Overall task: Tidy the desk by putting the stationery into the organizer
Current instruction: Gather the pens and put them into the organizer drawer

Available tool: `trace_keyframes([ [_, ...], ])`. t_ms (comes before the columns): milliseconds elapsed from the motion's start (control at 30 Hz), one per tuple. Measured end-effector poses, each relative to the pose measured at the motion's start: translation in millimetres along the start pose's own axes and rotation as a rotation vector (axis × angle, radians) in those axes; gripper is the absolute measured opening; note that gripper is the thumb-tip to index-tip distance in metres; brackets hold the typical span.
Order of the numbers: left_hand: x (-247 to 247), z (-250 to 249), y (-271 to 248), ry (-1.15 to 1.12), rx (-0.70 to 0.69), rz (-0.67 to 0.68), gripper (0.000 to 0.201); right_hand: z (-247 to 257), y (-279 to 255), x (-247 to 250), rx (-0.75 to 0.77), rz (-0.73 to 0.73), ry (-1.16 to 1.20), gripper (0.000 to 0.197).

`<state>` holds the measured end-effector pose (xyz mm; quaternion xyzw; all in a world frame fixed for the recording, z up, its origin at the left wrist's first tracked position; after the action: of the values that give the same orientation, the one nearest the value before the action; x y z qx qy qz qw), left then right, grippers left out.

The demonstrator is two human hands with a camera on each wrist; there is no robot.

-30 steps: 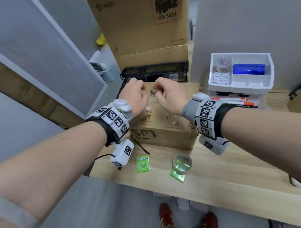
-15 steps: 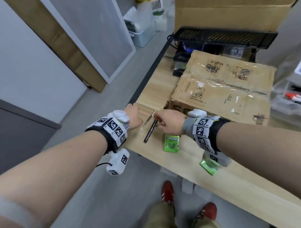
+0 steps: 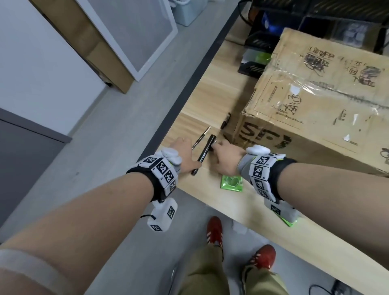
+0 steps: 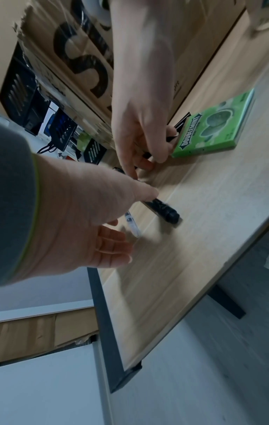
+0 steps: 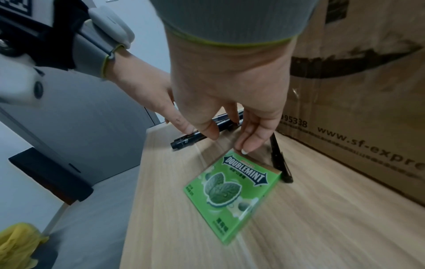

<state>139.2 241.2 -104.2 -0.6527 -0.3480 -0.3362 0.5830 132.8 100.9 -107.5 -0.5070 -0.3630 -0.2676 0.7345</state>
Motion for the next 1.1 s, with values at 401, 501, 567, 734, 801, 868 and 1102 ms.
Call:
trace_keyframes([
  [401, -13, -7, 18, 0.038, 0.029, 0.109, 0.032, 5, 12, -2, 0.030, 0.034, -0.053, 0.026],
  [501, -12, -9, 15, 0.067, 0.053, 0.127, 0.021, 1, 16, 0, -0.009, 0.022, -0.050, 0.020],
  [567, -11, -9, 12, 0.077, 0.061, 0.124, 0.028, -1, 18, 0, -0.036, 0.015, -0.046, 0.016],
  [734, -24, -2, 10, 0.016, 0.076, 0.136, 0.028, 1, 16, 1, -0.105, 0.000, -0.001, 0.023],
  [801, -27, 0, 9, -0.059, 0.104, 0.115, 0.010, -1, 16, -1, -0.161, 0.024, 0.083, 0.034],
  [868, -26, 0, 6, -0.085, 0.138, 0.086, 0.007, -3, 11, 1, -0.201, 0.045, 0.190, 0.043],
  [1102, 16, 1, -9, -0.232, 0.141, -0.076, 0.018, 1, -13, 16, -0.143, 0.126, 0.512, 0.009],
])
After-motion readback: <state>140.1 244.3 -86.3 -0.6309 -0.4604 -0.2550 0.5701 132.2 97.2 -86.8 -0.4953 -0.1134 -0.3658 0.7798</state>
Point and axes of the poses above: each hand's wrist, its own y-axis towards the middle knuckle, its own x-axis out of the back of the hand, z = x × y, the point moved 7 cm from there along y, towards the middle knuckle, and after that the axes turned 1 degree about y, right-handed, at the moved point
